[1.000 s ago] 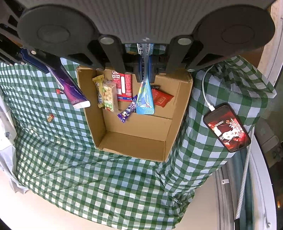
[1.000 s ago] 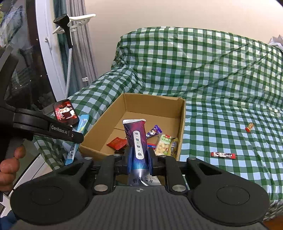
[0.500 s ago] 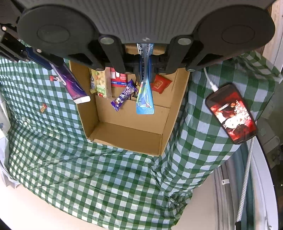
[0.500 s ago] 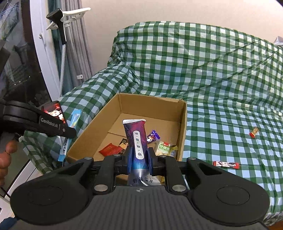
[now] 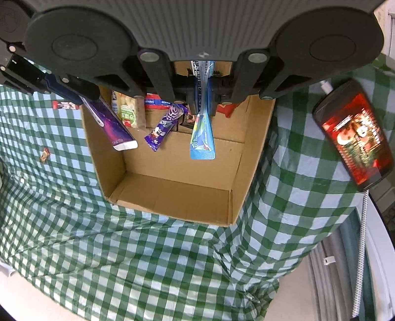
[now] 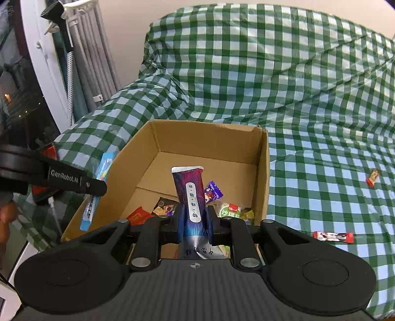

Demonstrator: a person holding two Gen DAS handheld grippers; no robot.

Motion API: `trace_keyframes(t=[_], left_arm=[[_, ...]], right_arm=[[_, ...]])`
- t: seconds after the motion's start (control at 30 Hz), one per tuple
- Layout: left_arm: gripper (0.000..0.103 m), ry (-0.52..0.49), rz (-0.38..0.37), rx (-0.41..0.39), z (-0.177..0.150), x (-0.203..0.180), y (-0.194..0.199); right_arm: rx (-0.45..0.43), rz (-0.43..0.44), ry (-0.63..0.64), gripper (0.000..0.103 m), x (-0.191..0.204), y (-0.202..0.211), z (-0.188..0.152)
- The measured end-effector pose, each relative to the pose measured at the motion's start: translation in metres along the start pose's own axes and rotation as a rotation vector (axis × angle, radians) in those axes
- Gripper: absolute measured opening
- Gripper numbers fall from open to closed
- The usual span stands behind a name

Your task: Organize snacks

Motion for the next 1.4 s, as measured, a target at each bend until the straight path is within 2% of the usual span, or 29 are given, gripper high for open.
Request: trace_keyframes(t=[0.37,0.47,0.53,0.57,0.6,0.63,0.7,0.83,0.93,1.1,1.23,1.4], left_arm=[[0.007,-0.012,0.020,0.058,0.011,0.002,-0.050],[0.011,-0.016,0.021,0.080,0.011,0.002,-0.062],[0.037,-0.018,0.027,0.090,0.012,0.003,-0.069],[0.080,-0.015,0.043,0.100,0.012,0.006,-0.071],[0.102,-0.003,0.064,0.106,0.012,0.009,-0.072],[0.102,0.010,0.073,0.089,0.013,0.011,-0.069],[0.103,0.015,0.069,0.060,0.013,0.014,-0.061],[0.103,-0.018,0.092,0.074,-0.001,0.016,-0.044],[0.103,-0.021,0.109,0.082,-0.019,0.018,-0.023],[0.103,-0.022,0.111,0.082,-0.054,0.018,0.017],[0.103,-0.042,0.106,0.060,-0.076,0.017,0.046],[0.103,-0.063,0.120,0.012,-0.093,0.018,0.077]], right_arm=[[0.050,-0.007,-0.039,0.019,-0.012,-0.047,0.002],[0.062,-0.012,-0.063,0.019,-0.016,-0.056,0.003],[0.072,-0.003,-0.088,0.023,-0.019,-0.063,0.004],[0.080,0.006,-0.105,0.024,-0.020,-0.065,0.004],[0.090,0.012,-0.124,0.029,-0.021,-0.067,0.005],[0.099,0.010,-0.134,0.046,-0.022,-0.068,0.005],[0.091,-0.015,-0.141,0.066,-0.022,-0.063,0.006],[0.094,-0.011,-0.125,0.081,-0.015,-0.044,-0.001],[0.095,-0.004,-0.115,0.085,-0.008,-0.021,-0.014],[0.083,-0.025,-0.126,0.086,-0.001,0.023,-0.038],[0.045,-0.048,-0.125,0.092,0.001,0.055,-0.050],[0.007,-0.052,-0.114,0.093,0.013,0.087,-0.060]])
Point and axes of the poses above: each gripper's, at about its wrist camera, not at the fingertips, and y roughly against the way its jaws point, x to its left, z to its top, the point moved 8 cm from there along -y, roughly the way its jaws point
